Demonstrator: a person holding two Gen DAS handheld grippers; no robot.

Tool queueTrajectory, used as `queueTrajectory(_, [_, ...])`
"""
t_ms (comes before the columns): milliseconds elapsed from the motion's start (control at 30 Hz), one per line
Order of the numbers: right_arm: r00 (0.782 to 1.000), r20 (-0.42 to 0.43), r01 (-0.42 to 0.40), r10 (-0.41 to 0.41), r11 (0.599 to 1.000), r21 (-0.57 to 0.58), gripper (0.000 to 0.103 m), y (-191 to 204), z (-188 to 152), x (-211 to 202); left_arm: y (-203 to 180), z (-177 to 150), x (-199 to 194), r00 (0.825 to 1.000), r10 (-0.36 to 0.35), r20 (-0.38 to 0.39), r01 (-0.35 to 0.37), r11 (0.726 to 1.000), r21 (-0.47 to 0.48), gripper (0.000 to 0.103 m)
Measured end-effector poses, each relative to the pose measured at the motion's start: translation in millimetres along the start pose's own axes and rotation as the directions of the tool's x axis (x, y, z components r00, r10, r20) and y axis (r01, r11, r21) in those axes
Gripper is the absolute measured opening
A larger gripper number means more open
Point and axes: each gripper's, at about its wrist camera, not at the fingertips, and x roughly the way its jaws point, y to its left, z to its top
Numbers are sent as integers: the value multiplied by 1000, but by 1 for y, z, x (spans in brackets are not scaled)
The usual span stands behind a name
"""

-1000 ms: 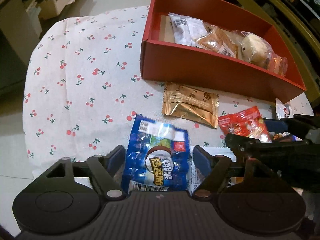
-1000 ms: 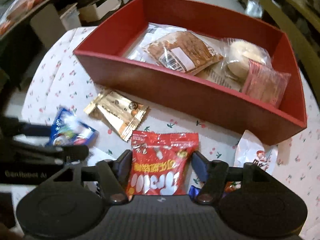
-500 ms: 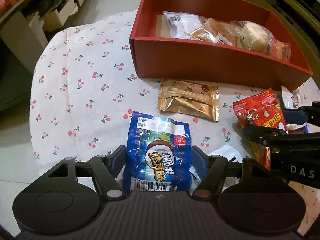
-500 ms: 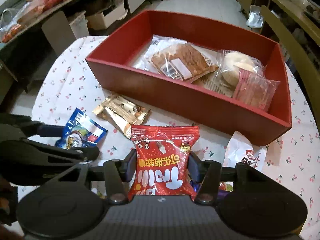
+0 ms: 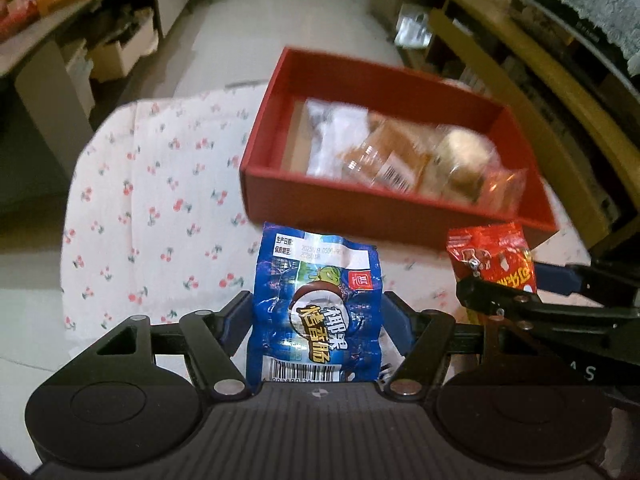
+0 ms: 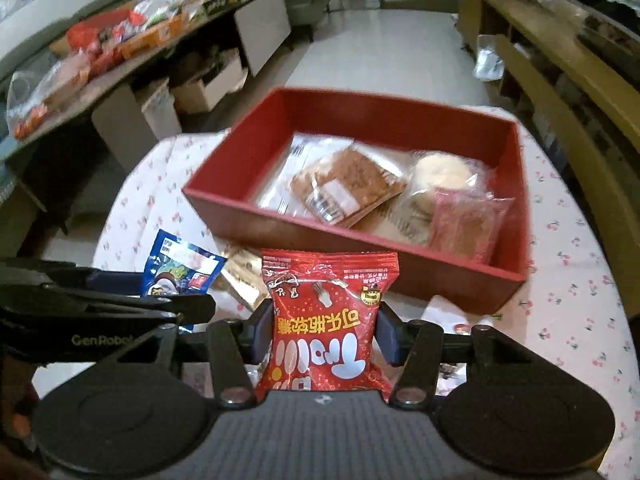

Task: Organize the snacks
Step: 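Carry both bags over the red box, lower them in and open both tools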

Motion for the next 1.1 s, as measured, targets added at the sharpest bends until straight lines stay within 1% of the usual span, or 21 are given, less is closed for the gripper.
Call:
queueTrajectory(100, [999,39,-7,5,1000,30,53,-7,4,-14,-13,13,-10,999,-12,34,11,1000,26,74])
queueTrajectory(200, [997,73,10,-14,999,53,53,-14,14,-18,-20,30,-11,997,-8,79,5,999,47,74])
queueTrajectory(300, [996,86,18,-26,996,86,53,-23,28,-15,-23,46,-4,995,-22,95,19,999,35,74])
queueTrajectory(400, [993,109,31,-41,995,90,53,-26,43,-12,-22,60,0,993,-26,115,23,999,26,74])
queueTrajectory(533, [992,115,34,-47,994,107,53,-31,55,-4,-24,73,11,992,-27,123,26,1000,15,74])
queueTrajectory(700, [990,127,52,-68,991,123,53,-38,65,3,-30,84,15,989,-4,147,1,1000,21,74])
queueTrajectory(800, [988,140,53,-72,989,139,53,-42,73,8,-29,92,19,988,0,157,-2,1000,10,74])
queueTrajectory(933, [986,145,60,-81,987,147,53,-46,82,17,-28,101,28,988,4,155,-4,1000,-4,74])
queueTrajectory(1100, [985,146,72,-93,987,146,53,-50,88,31,-29,108,39,988,24,150,-24,1000,-2,74])
